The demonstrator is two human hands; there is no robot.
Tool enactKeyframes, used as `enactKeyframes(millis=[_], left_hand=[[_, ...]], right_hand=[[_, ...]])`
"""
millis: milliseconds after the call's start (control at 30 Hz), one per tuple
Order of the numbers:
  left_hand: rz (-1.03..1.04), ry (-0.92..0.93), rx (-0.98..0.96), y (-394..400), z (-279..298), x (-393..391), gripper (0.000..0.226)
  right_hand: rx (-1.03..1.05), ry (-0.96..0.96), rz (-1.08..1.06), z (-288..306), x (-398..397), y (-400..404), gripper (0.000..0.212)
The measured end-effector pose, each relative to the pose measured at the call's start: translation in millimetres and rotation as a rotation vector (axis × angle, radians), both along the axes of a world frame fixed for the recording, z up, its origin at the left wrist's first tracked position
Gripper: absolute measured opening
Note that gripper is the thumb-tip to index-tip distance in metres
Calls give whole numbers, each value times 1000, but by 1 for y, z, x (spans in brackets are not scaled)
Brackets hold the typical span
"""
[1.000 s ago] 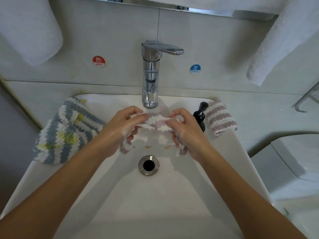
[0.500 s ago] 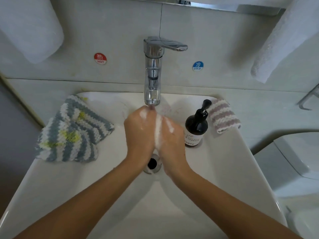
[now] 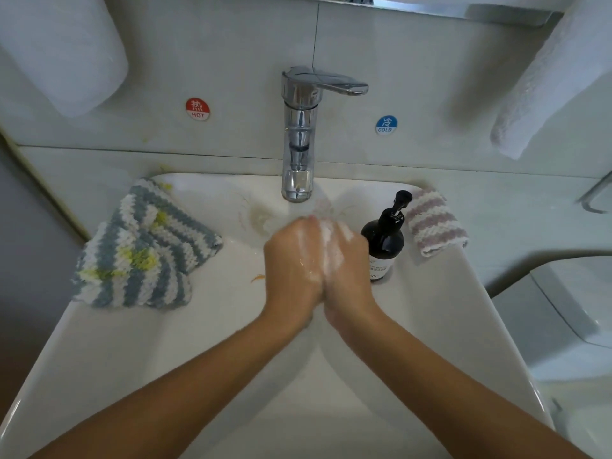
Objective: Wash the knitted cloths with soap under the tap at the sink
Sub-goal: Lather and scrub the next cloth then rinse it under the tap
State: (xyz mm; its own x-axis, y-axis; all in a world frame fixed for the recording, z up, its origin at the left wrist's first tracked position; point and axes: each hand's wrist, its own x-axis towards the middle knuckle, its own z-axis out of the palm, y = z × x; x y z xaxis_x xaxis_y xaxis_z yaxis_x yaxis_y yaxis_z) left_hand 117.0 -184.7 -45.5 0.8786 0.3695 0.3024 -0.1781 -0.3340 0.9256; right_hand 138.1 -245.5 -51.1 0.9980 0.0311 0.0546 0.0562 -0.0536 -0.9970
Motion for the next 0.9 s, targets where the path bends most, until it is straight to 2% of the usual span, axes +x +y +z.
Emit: enactKeyframes(millis=[67,133,200,267,333,433,533,667,800,900], left_hand=[[92,34,-42,8,2,12,33],[120,58,-147,3,0,6,43],[89,79,-182,-6,-3,-3,39],[114,126,-167,-1,-4,4,39],[138,110,-125,11,-2,16,43],[118,43,-122,3,-4,4,44],[85,85,-184,-8,-3,-5,41],[128,44,-152,7,-1,7,45],[31,-4,-155,-11,0,-15,37],[147,49,-130,9,-3,10,43]], right_hand=[[6,14,-11,-6,-9,3,35],[-55,-1,19,-12,-1,5,34],[-72,57,39,-5,12,6,31],[-92,6,0,-1,9,6,31],[-49,-30,10,-1,-6,7,34],[-30,43,-10,-5,0,4,36],[-36,64,-35,3,10,4,30],[5,54,12,1,-10,2,40],[40,134,-20,13,12,0,44],[-32,-42,36,8,-6,4,39]])
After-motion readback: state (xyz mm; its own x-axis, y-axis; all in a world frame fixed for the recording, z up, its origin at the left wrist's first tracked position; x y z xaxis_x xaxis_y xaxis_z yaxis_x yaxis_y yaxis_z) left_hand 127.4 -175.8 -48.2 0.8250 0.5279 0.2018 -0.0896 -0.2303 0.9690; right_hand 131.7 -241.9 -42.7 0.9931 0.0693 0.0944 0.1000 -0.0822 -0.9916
